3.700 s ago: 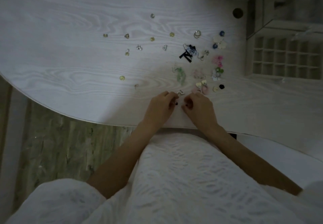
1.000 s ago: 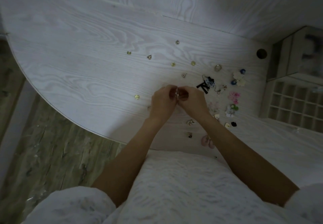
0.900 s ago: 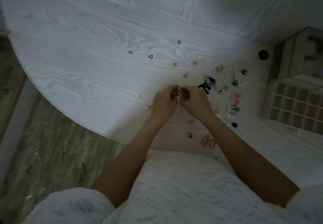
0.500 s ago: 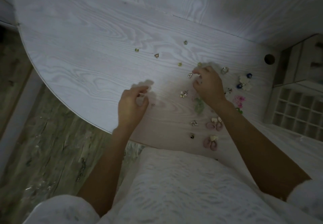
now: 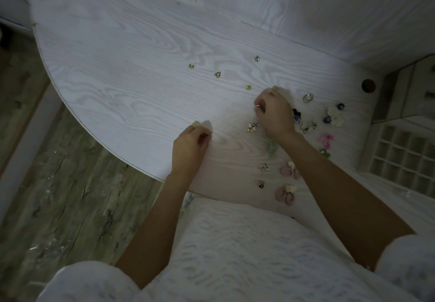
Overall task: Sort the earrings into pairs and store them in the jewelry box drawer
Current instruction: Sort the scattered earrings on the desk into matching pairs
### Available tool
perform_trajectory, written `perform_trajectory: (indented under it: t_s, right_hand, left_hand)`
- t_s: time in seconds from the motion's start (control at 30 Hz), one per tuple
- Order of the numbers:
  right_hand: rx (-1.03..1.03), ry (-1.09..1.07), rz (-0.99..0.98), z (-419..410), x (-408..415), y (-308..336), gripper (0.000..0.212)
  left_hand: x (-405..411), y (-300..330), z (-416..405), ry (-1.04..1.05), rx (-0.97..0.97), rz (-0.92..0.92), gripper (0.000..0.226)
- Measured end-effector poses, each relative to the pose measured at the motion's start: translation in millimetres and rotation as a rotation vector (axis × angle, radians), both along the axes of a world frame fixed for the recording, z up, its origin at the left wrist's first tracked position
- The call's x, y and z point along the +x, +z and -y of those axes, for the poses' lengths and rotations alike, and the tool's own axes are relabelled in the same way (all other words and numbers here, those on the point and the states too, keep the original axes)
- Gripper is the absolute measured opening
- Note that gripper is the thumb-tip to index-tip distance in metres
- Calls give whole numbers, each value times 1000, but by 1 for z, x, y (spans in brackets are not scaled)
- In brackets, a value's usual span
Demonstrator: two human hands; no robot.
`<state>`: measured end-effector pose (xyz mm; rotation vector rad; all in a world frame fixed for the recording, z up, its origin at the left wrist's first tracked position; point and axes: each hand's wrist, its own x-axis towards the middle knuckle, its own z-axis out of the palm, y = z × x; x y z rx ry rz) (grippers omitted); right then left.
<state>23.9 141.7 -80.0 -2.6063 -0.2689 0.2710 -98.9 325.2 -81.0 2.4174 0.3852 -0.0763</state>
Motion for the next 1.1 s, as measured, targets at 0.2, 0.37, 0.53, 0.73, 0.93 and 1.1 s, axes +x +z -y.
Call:
perform_trajectory:
  t_s: [0.2,0.37,0.53,0.73,0.93,1.1]
  right_hand:
    - [24,5,-16,-2,10,1,13]
    - [76,-41,-35,-5,18,-2,17]
    - [78,-63,91,-8,45,-1,21]
    - [-19,136,106,-18,83,-7,33]
    - [104,297,64,-23,67,-10,23]
    - [241,184,148,-8,47,-7,24]
  left_hand:
    - [9,0,5,26,-20,-1,13]
    - [18,2,8,51,-136,0,14]
    - [19,1,8,-49,-24,-5,11]
    - [24,-3,7,-64,-5,7,11]
    - [23,0,-3,-16,-45,79,16]
    - [16,-3,-25,179,-18,42,32]
